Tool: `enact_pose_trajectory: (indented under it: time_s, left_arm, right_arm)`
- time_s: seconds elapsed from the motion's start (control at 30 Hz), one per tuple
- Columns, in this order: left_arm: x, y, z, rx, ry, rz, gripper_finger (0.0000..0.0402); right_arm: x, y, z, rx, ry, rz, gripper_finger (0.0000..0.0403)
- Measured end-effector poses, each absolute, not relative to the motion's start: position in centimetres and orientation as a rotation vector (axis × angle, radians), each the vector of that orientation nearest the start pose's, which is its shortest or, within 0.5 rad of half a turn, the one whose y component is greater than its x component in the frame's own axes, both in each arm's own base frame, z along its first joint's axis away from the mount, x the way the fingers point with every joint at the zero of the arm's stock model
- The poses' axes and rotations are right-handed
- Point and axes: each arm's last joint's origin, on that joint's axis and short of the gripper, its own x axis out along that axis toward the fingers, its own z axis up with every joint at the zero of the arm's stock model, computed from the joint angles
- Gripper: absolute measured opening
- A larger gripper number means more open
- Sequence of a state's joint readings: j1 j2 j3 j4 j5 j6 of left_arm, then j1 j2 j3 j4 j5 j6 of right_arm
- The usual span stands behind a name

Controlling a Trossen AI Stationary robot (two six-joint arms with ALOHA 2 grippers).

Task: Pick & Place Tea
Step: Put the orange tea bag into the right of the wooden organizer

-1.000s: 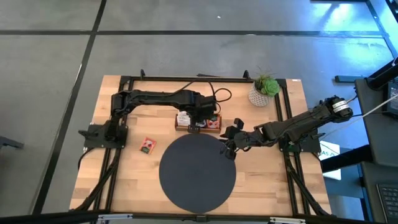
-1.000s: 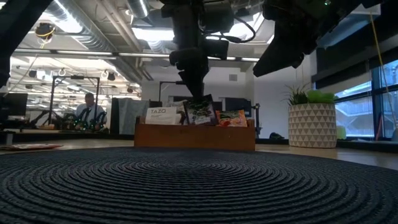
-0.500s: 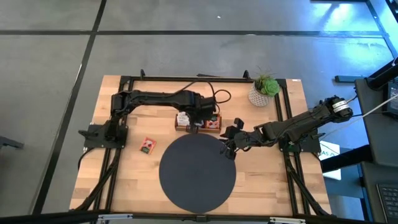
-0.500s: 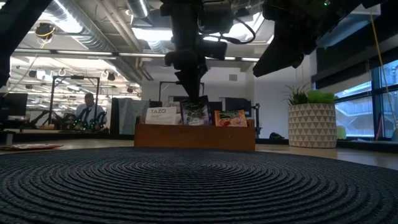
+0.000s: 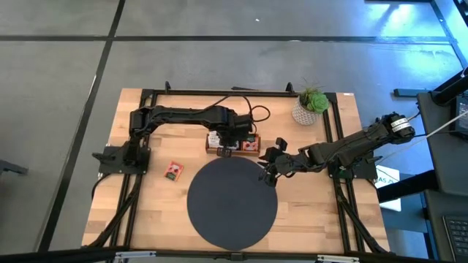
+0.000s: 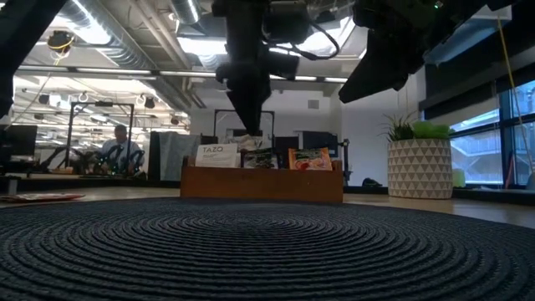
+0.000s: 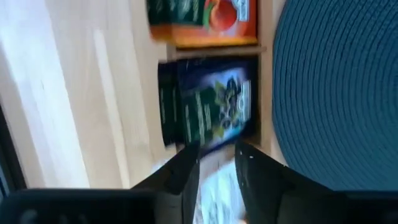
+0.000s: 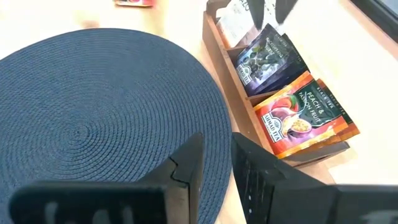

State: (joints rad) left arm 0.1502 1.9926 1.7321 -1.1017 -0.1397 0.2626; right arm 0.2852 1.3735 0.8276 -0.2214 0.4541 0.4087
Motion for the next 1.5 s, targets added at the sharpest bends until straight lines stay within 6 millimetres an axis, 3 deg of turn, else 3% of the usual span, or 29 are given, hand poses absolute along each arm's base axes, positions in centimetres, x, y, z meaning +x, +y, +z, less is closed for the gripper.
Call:
enact_pose_trajectory:
  time_s: [0.1,0.2,0.33,0.47,0.67,0.87,0.97,1.1,1.27,1.5]
  left_arm:
    - [38.3,6.2,25.9,0.114,1.400,0.100,0.0106]
    - [36.5,6.0,28.7,-0.013,1.321,0.093,0.0109]
    - [32.7,5.0,32.0,-0.136,1.142,0.154,0.0108]
    - [28.2,3.1,32.6,-0.292,0.957,0.218,0.0105]
    - [22.2,-0.4,29.5,-0.447,0.932,0.323,0.0108]
    - [18.3,-2.9,24.1,-0.578,1.038,0.425,0.0107]
    - [17.1,-3.6,21.3,-0.576,1.111,0.489,0.0105]
    - [16.0,-4.2,18.8,-0.566,1.195,0.527,0.0105]
    - [15.2,-4.5,17.5,-0.575,1.252,0.545,0.0104]
    - [14.3,-5.0,15.6,-0.615,1.265,0.562,0.0109]
  right_arm:
    - [27.0,6.5,22.2,0.121,0.654,-0.302,0.0086]
    - [27.3,6.3,22.5,0.140,0.613,-0.306,0.0086]
    - [27.9,5.7,23.1,0.180,0.544,-0.320,0.0086]
    - [28.4,5.0,23.6,0.213,0.475,-0.335,0.0086]
    - [29.2,4.0,24.5,0.191,0.379,-0.338,0.0086]
    - [30.2,3.2,25.1,0.155,0.272,-0.339,0.0086]
    - [30.8,2.9,25.0,0.174,0.222,-0.335,0.0086]
    - [32.0,3.2,24.7,0.172,0.159,-0.205,0.0086]
    - [34.1,3.8,23.7,0.192,0.097,-0.087,0.0086]
    - [38.5,4.6,22.7,0.264,0.117,-0.015,0.0086]
